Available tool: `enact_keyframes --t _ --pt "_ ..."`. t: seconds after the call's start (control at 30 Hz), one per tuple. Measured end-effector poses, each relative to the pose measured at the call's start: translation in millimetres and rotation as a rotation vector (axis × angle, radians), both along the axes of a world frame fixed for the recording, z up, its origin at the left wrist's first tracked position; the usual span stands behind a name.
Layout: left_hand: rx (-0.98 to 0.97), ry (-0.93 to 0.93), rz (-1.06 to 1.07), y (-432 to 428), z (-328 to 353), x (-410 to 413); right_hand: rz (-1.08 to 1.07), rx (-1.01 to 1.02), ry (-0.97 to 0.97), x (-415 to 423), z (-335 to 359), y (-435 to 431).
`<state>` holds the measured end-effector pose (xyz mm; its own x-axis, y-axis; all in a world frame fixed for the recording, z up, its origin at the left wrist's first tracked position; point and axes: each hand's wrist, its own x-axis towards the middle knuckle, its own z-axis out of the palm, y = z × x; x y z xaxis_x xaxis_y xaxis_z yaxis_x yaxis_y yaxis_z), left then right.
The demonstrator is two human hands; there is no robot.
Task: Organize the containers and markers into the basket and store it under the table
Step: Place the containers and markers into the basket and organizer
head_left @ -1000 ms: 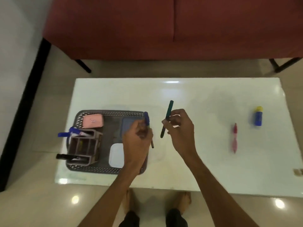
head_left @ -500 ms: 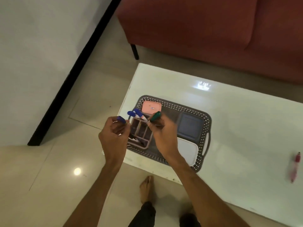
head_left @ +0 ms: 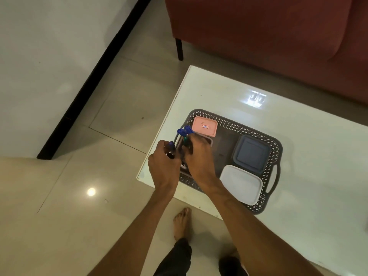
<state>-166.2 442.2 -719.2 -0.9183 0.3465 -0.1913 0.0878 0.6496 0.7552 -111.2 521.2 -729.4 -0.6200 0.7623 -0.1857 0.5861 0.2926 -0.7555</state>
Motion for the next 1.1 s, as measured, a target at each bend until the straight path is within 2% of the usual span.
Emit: enact_keyframes --t 0.2,0.5,0.63,0.83,1.1 --pt "-0.068 -0.002 -0.007 0 -4 3 0.071 0.035 -0.072 -4 -7 -1" --pt "-0.012 0.001 0.033 -7 1 10 -0.023 -0.024 0.044 28 2 5" --pt "0.019 0.077 0.032 -5 14 23 -0.119 -0.002 0.111 62 9 12" --pt "0.126 0.12 -0.108 22 35 73 -0.281 -0.002 0.147 128 22 31" --pt "0.12 0.107 -0.441 92 27 212 -0.564 0.017 0.112 281 22 70"
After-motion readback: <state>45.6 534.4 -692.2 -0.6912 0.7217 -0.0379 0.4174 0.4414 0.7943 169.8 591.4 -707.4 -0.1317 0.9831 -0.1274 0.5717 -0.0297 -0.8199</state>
